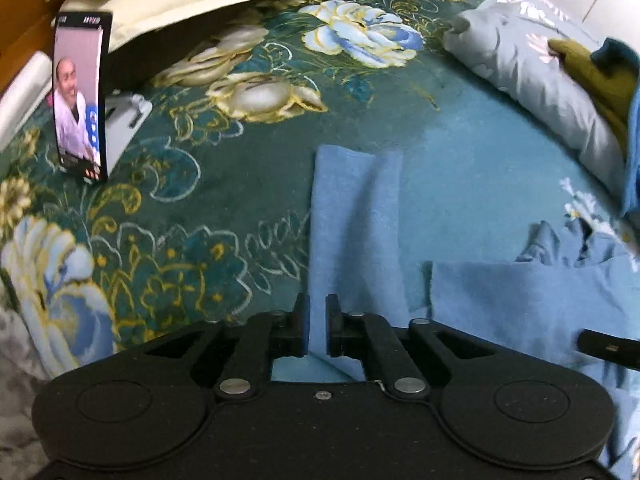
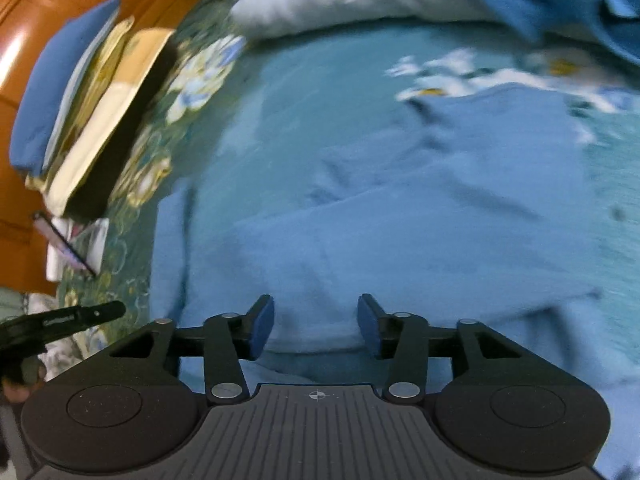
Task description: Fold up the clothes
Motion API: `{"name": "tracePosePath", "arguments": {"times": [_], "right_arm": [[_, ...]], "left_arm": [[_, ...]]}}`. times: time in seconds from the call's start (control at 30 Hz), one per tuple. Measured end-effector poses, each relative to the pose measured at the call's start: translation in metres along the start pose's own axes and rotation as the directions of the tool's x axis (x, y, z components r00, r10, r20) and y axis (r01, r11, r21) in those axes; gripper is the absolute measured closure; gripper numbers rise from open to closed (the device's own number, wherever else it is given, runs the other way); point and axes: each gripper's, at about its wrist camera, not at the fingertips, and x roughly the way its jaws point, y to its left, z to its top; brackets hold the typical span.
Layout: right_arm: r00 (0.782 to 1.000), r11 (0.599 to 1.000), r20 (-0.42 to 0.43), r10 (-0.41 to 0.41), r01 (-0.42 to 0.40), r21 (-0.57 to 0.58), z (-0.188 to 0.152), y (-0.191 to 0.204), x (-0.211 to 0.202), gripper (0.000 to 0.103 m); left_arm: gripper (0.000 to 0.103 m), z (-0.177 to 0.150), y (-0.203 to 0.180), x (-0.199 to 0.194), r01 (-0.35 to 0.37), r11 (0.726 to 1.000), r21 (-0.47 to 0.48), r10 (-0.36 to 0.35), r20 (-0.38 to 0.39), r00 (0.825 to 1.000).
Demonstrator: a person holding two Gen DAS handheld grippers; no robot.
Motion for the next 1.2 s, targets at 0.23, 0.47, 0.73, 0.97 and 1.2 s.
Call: {"name": "tracePosePath", "arguments": {"times": [0.23,0.47,0.73,0.97,1.2], "right_arm": [[1.000,0.999,0.008,-0.016,0.016,-0.040,0.002,0.011,0.000,0.060],[0.999,0.998,0.025,-0.021,0.022,-0.057,0.001,0.013,-0.011,0.103],[0.997,0.999,0.061,-0.039,0.041,-0.034,0.014,-0.009,-0.041,0.102],[0.998,0.977,-0.032,-0.059,0.051,-0.209,-0.003,0.023,0.005,0.061],[0.995,0.978,-0.035,-0.095,0.087,-0.190,-0.004,0.027,0.035,0.099]], "left_arm": [[0.078,-0.009,-0.003,-0.005,0.045,0.999,-0.015,-0.045,0.001,0.999],[0.074,-0.015,-0.006,-0.009,0.088,0.996,-0.027,-0.088,0.007,0.996],[0.065,-0.006,-0.038,-0.013,0.157,0.987,0.044,-0.159,0.047,0.986],[0.061,-0.007,-0.045,-0.012,0.161,0.986,0.043,-0.162,0.037,0.986],[0.061,-0.011,-0.043,-0.009,0.148,0.988,0.033,-0.148,0.020,0.989]]}}
